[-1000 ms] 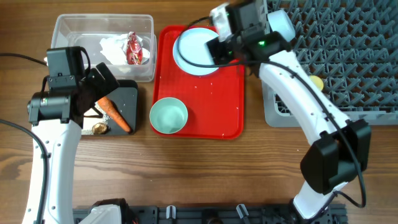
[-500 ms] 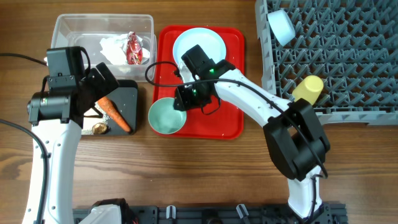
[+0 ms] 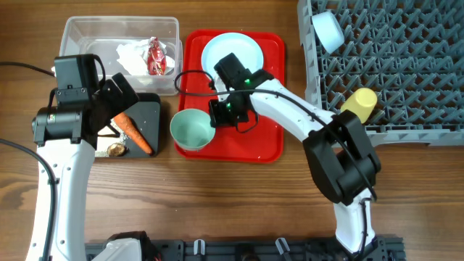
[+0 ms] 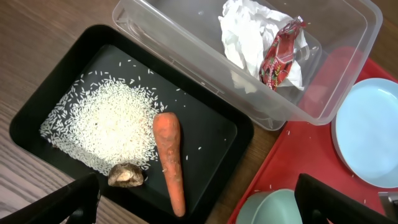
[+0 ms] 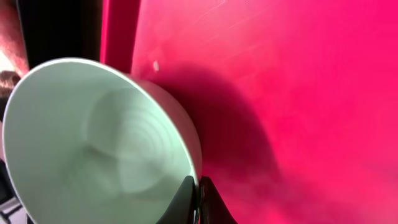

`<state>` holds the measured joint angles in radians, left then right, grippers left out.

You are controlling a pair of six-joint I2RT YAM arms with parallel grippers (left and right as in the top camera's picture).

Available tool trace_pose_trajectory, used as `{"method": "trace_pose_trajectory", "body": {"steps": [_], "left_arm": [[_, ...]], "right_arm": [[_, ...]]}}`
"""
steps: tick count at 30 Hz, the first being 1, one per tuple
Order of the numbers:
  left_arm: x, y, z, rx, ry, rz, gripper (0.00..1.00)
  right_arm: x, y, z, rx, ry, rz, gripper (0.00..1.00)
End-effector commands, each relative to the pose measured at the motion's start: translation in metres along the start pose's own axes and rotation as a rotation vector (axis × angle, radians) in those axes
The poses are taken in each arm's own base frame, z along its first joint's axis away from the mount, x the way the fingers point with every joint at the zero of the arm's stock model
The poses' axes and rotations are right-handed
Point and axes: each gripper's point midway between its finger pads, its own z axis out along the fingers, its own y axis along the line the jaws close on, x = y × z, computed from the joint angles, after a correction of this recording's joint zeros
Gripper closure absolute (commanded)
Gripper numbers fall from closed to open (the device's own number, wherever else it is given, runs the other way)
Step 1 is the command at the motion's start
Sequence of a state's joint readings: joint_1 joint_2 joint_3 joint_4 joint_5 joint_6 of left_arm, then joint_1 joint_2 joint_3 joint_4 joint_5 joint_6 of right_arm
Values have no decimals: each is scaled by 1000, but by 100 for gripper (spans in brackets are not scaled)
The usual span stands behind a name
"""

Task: Sort waste into correct bins and load items into the dishwasher rack
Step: 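Grasp the green bowl rim with the right gripper, then carry the green bowl right and stand it in the dish rack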

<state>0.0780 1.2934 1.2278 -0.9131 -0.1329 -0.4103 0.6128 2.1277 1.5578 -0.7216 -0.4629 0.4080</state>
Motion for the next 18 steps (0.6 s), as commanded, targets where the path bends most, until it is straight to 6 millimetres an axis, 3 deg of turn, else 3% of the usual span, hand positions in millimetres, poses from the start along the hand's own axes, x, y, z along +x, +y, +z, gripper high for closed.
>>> {"method": "trace_pose_trajectory", "body": {"steps": [1, 3, 5, 6, 7, 10, 13, 18], "left_arm": [[-4, 0, -1, 2, -8, -22, 0], [-4, 0, -1, 2, -8, -22, 0], [-4, 0, -1, 2, -8, -22, 0], [-4, 0, -1, 2, -8, -22, 0], [-4, 0, -1, 2, -8, -22, 0], [-4, 0, -1, 2, -8, -22, 0], [-4, 0, -1, 2, -8, -22, 0], [-4, 0, -1, 2, -8, -22, 0]], "right_arm": [[-40, -9, -66, 40, -190, 15, 96], [-73, -46, -140, 225, -421, 6, 96], [-90, -81, -204, 438, -595, 10, 96], [-95, -107, -249, 599, -702, 37, 96], [-94, -128, -291, 736, -785, 67, 96], [-78, -173, -371, 1028, -909, 168, 96], [-69, -211, -427, 1321, -954, 235, 96], [-92, -247, -450, 1589, -914, 182, 96]]}}
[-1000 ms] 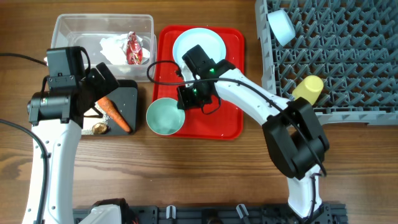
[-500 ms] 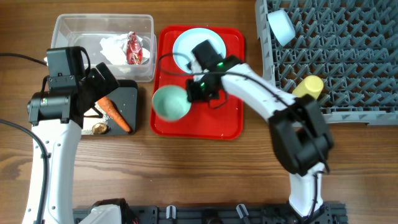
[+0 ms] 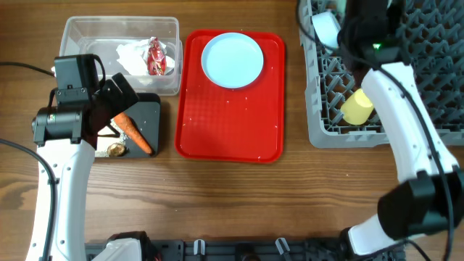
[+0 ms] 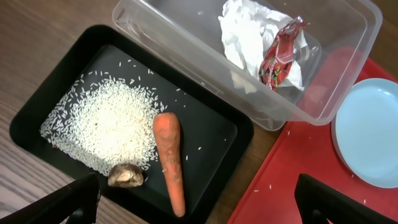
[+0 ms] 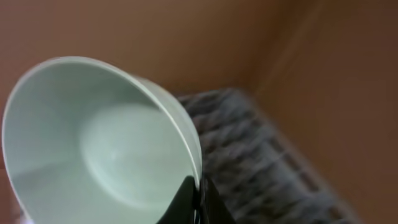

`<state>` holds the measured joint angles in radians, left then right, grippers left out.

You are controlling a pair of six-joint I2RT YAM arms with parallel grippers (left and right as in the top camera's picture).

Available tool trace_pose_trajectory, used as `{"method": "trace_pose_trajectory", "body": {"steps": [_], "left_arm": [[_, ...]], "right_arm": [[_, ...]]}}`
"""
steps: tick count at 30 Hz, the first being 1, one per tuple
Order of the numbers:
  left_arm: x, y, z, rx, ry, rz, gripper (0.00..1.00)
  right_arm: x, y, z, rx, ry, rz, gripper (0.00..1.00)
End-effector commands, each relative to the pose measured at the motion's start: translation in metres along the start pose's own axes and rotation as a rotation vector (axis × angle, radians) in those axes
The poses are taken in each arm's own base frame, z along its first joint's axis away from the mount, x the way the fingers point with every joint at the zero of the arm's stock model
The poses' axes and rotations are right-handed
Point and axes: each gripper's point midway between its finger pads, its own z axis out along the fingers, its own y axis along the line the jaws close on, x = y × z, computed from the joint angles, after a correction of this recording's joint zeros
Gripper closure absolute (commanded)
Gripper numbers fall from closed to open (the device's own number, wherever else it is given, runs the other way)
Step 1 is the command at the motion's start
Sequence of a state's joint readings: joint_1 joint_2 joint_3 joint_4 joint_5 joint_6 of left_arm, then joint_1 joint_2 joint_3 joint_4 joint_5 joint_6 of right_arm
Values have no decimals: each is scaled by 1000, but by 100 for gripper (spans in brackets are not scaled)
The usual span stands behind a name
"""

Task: Sort waste into correct bins and load items into the dishwasher rack
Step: 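Carry the green bowl right and stand it in the dish rack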

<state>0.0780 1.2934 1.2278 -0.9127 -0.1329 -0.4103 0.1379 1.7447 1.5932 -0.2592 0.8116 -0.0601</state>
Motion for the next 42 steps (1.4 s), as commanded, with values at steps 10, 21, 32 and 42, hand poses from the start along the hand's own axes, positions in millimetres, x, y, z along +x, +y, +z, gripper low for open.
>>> {"method": "trace_pose_trajectory", "body": {"steps": [10, 21, 32, 42], "left_arm": [[-4, 0, -1, 1, -8, -22, 0], [-4, 0, -1, 2, -7, -22, 0], [-4, 0, -1, 2, -7, -22, 0], [-4, 0, -1, 2, -7, -22, 0]], "right_arm": [[70, 13, 101, 401, 111, -688, 95], [95, 4, 124, 404, 152, -675, 96], [123, 56, 116, 203, 158, -690, 96], [116, 94, 97, 123, 103, -742, 33]]}}
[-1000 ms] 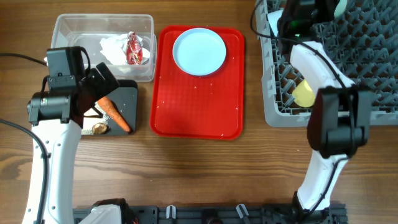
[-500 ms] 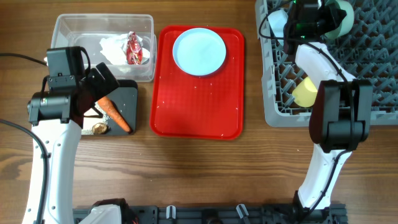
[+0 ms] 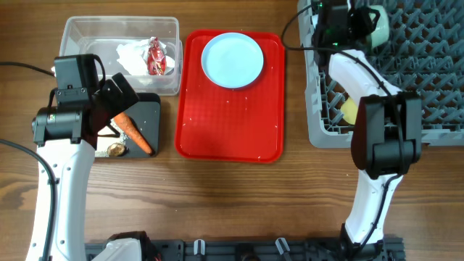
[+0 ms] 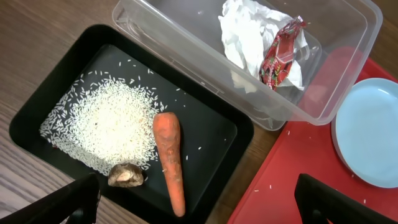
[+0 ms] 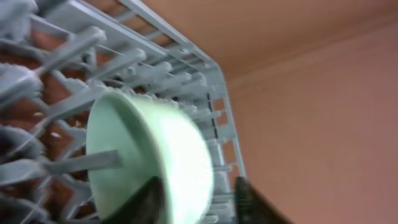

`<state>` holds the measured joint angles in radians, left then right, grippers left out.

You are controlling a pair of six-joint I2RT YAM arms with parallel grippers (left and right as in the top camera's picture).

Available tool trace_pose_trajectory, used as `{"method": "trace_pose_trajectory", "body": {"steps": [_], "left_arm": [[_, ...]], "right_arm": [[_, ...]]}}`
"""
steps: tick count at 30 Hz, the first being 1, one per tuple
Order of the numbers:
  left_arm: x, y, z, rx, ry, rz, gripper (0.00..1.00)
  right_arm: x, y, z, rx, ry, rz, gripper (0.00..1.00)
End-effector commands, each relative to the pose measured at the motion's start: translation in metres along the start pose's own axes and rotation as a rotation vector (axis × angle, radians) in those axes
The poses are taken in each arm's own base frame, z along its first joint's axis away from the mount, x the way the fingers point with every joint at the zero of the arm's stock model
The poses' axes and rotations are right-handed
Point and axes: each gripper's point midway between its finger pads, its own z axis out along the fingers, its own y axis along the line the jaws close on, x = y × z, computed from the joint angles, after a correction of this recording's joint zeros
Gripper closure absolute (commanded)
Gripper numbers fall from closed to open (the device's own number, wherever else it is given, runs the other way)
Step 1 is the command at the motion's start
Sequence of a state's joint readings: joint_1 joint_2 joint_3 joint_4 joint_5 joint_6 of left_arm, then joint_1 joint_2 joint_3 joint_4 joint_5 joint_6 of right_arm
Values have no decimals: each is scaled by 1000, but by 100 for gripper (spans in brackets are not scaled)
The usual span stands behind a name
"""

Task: Sort waste into correct bins and load items into the dishwasher rack
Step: 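Carry the green bowl right and stand it in the dish rack, then grasp the light-blue plate edge with the right gripper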

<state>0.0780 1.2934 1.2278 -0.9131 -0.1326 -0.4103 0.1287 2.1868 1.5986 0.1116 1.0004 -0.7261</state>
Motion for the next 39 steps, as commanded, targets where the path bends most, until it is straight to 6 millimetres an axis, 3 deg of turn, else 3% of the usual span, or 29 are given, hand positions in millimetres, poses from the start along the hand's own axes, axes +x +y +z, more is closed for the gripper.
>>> {"method": "trace_pose_trajectory", "body": {"steps": [1, 2, 7, 10, 13, 15, 16, 18, 20, 22, 24, 29, 34, 36, 39], "left_arm": [[-4, 0, -1, 2, -8, -22, 0], [-4, 0, -1, 2, -8, -22, 0], [-4, 0, -1, 3, -10, -22, 0], [-4, 0, -1, 3, -10, -22, 0], [-4, 0, -1, 3, -10, -22, 0], [-4, 0, -1, 3, -10, -22, 0], [-4, 0, -1, 3, -10, -22, 0], [-4, 0, -1, 3, -10, -22, 0], [-4, 0, -1, 3, -10, -22, 0], [-4, 0, -1, 3, -10, -22, 0], [-4, 0, -1, 3, -10, -22, 0], [-4, 0, -1, 3, -10, -22, 0], [-4, 0, -1, 3, -10, -22, 0], [-4, 0, -1, 3, -10, -22, 0], [-4, 0, -1, 3, -10, -22, 0]], "right_arm": [[-10, 17, -10, -32, -39, -32, 19], [-12, 16, -12, -20, -42, -20, 1], [-35, -27, -31, 131, -82, 157, 0], [-51, -63, -47, 165, -137, 275, 0], [-62, -95, -62, 168, -192, 340, 0], [-74, -102, -79, 111, -247, 380, 0], [-79, -96, -89, 49, -273, 384, 0], [-91, -56, -118, -216, -336, 389, 0], [-95, 17, -179, -725, -355, 440, 0], [-85, 58, -219, -1047, -270, 494, 0], [-69, 81, -235, -1195, -122, 559, 0], [-43, 115, -244, -1290, 79, 628, 0], [-9, 175, -231, -1285, 187, 542, 2], [-2, 197, -225, -1290, 206, 519, 8], [1, 220, -216, -1283, 193, 494, 25]]}}
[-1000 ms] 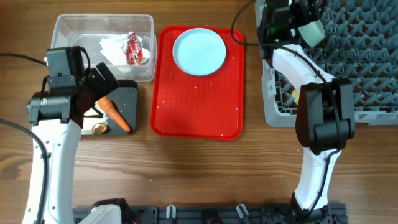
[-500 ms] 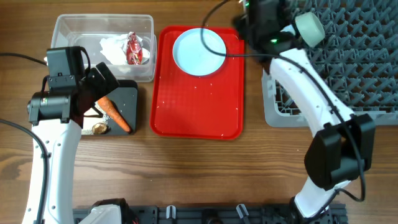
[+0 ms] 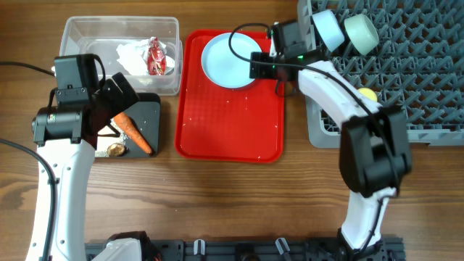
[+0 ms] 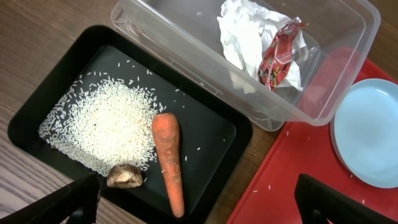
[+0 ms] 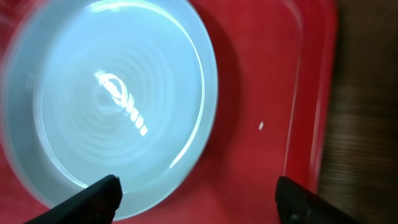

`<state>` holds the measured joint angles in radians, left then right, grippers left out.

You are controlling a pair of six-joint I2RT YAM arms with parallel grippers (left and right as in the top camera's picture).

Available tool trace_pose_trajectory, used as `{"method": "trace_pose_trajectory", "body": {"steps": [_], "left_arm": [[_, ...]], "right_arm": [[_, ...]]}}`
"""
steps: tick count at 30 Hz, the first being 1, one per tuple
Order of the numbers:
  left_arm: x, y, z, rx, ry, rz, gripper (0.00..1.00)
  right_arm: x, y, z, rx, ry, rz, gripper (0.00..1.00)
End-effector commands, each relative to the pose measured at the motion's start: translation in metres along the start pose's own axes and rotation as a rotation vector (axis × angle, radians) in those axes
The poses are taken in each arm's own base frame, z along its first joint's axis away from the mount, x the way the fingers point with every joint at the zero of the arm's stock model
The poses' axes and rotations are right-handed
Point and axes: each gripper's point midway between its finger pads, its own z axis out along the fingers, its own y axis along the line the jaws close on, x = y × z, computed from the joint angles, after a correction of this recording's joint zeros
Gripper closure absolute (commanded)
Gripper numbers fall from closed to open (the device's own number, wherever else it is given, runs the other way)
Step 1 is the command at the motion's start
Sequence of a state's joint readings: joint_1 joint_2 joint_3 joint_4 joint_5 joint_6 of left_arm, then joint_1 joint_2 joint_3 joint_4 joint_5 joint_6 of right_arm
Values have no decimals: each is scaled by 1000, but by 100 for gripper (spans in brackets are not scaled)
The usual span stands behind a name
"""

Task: Sort waste into correct bins and load items into the dishwasher rack
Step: 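Grasp the light-blue plate edge with the right gripper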

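Note:
A light blue plate lies at the far end of the red tray. My right gripper hangs open just above the plate's right edge, with nothing between its fingers. A pale green bowl sits on its side in the grey dishwasher rack, next to a white bowl; a yellow cup lies lower in the rack. My left gripper is open and empty above the black tray.
The black tray holds rice, a carrot and a mushroom. The clear bin behind it holds crumpled tissue and a red wrapper. A few rice grains dot the red tray.
My right gripper was at the green bowl in the rack's back row; now it is open over the blue plate on the tray, and the bowl stays in the rack. The left arm has not moved.
My right gripper was first shut on the green bowl's rim on the red tray. Then it held the bowl up near the rack, then had it among the back-row tines. Now the bowl rests there and the gripper is back over the tray.

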<state>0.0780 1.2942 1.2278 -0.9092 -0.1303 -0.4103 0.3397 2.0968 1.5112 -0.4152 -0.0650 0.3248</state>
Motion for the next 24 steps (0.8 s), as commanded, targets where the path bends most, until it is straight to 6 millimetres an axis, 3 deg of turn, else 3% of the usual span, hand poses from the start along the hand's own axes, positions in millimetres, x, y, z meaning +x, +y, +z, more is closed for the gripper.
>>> {"method": "trace_pose_trajectory", "body": {"steps": [1, 8, 10, 12, 16, 19, 21, 24], "left_arm": [[-4, 0, -1, 0, -9, -22, 0], [-4, 0, -1, 0, -9, -22, 0], [-4, 0, -1, 0, -9, -22, 0], [-4, 0, -1, 0, -9, -22, 0], [-4, 0, -1, 0, -9, -22, 0], [-4, 0, -1, 0, -9, -22, 0], [-4, 0, -1, 0, -9, -22, 0], [-4, 0, -1, 0, -9, -22, 0]], "right_arm": [[13, -1, 26, -11, 27, -12, 29], [26, -18, 53, 57, 45, -11, 61], [30, -24, 57, 86, 54, -10, 80], [29, -27, 57, 97, 48, -9, 91], [23, -36, 53, 119, 37, -30, 96], [9, -35, 38, 113, 6, -72, 96], [-13, -34, 18, 134, -53, -113, 96], [-54, -36, -31, 210, -194, -149, 96]]}}
